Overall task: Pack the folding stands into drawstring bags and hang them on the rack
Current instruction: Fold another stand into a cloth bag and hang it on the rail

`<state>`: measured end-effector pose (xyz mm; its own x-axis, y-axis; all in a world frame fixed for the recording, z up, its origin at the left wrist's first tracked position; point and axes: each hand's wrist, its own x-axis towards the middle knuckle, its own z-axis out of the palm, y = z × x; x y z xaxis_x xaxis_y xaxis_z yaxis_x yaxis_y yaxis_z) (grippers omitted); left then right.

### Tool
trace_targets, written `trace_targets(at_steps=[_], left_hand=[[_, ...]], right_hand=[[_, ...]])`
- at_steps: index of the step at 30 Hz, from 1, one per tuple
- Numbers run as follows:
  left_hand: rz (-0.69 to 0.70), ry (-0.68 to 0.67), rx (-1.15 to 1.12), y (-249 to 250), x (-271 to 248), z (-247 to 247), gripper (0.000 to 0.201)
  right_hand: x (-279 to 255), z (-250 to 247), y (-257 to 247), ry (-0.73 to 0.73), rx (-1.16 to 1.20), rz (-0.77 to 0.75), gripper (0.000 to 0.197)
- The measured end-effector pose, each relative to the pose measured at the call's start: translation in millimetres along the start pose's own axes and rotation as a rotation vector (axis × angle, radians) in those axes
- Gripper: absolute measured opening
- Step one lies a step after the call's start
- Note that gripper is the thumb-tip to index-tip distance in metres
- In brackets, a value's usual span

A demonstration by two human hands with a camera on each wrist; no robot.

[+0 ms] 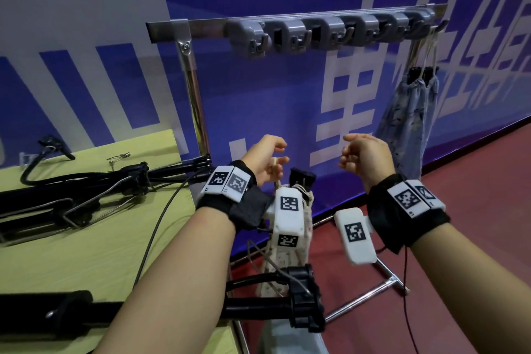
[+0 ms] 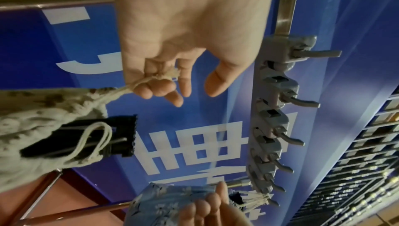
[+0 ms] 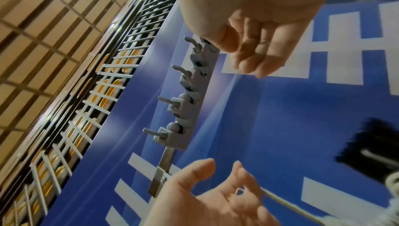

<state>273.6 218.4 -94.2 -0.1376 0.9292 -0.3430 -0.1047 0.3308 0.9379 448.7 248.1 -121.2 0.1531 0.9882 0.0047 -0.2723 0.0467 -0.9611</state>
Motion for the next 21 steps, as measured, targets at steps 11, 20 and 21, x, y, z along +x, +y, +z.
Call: trace_targets(at_steps=[11, 20, 21], left_hand=[[0.12, 0.02, -0.063, 3.4, -4.1, 1.3, 0.005], [0.129, 0.018, -0.02, 1.3, -7.7, 5.7, 0.007], [0.13, 0.01, -0.014, 1.5, -8.6, 7.0, 0.007]], right_hand=[[3.8, -18.4, 83.0, -0.264, -0.626, 0.335, 0.018], [9.8, 6.4, 109.4, -0.028, -0.704, 0.109, 0.037], [10.0, 7.6, 108.9, -0.045, -0.716, 0.06, 0.039]])
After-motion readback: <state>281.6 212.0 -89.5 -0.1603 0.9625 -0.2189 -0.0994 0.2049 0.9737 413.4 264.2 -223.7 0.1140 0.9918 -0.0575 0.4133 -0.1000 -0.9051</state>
